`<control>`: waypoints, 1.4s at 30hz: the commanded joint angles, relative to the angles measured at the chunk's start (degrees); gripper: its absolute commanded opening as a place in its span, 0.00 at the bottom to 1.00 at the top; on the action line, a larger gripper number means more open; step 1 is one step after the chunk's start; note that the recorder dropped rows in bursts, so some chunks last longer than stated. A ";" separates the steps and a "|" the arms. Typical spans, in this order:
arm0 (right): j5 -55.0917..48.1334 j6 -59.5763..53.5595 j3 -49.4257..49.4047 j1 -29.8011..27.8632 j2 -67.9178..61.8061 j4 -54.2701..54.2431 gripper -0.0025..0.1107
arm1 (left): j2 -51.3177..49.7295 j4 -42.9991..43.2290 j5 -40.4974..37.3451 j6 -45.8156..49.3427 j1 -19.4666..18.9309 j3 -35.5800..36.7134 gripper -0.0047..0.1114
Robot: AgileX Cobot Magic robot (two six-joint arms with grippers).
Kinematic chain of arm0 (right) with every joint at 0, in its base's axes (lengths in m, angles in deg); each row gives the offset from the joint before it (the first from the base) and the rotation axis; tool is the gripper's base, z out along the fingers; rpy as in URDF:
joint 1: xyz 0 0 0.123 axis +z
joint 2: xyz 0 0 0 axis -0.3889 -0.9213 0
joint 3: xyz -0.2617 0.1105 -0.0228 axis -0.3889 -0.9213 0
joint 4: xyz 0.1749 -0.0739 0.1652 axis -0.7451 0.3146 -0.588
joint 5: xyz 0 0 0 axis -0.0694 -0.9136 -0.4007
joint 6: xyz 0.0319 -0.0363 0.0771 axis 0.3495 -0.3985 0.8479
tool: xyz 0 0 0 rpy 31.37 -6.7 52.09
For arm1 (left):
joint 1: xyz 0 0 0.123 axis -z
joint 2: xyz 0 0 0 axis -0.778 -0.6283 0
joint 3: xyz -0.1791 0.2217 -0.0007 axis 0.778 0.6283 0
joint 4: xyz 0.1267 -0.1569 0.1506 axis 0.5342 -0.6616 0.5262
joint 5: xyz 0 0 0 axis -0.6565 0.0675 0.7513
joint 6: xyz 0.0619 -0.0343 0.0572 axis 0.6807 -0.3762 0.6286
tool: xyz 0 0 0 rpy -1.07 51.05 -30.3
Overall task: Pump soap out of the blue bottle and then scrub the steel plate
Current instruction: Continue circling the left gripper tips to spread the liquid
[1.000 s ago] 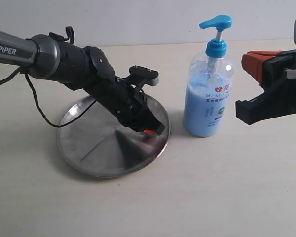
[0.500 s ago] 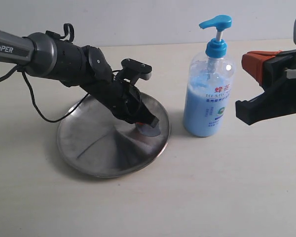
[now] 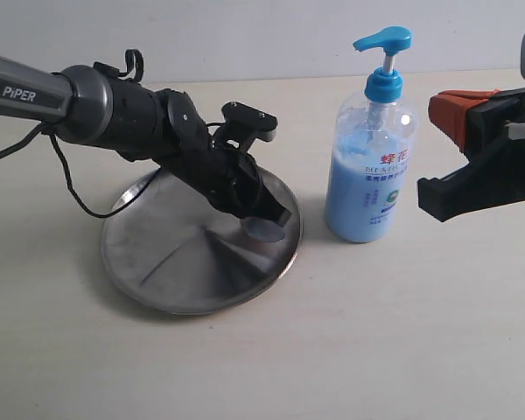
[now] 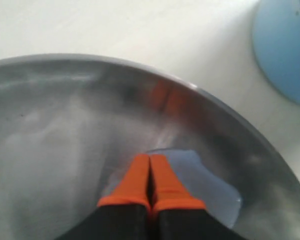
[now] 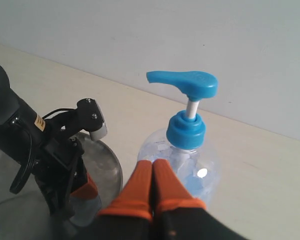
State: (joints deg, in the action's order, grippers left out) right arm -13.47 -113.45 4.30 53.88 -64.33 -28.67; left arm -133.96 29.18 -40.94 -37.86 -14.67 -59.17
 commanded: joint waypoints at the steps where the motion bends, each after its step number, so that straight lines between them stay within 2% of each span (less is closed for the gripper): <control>1: 0.09 0.01 -0.26 -0.01 0.27 0.53 0.02 | -1.51 0.40 -3.30 0.96 2.40 1.04 0.04; 15: -0.06 -0.01 -0.26 -0.01 0.27 0.53 0.02 | -0.65 1.46 -9.76 0.75 2.81 1.04 0.04; 24: -0.04 0.10 -0.26 -0.01 0.27 0.53 0.02 | -0.34 12.59 -10.83 -8.41 2.81 1.04 0.04; 26: -0.04 0.10 -0.26 -0.01 0.27 0.53 0.02 | -0.34 14.72 -10.34 -9.97 2.70 1.04 0.04; 36: -0.04 0.10 -0.26 -0.01 0.27 0.53 0.02 | -0.44 14.85 -4.58 -12.88 1.35 1.04 0.04; 42: -0.04 0.10 -0.26 -0.01 0.27 0.53 0.02 | -0.44 12.22 -0.81 -12.88 1.35 1.04 0.04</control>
State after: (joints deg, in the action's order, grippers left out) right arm -13.47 -113.45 4.30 53.88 -64.33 -28.67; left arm -132.99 42.20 -41.98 -50.26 -13.19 -59.02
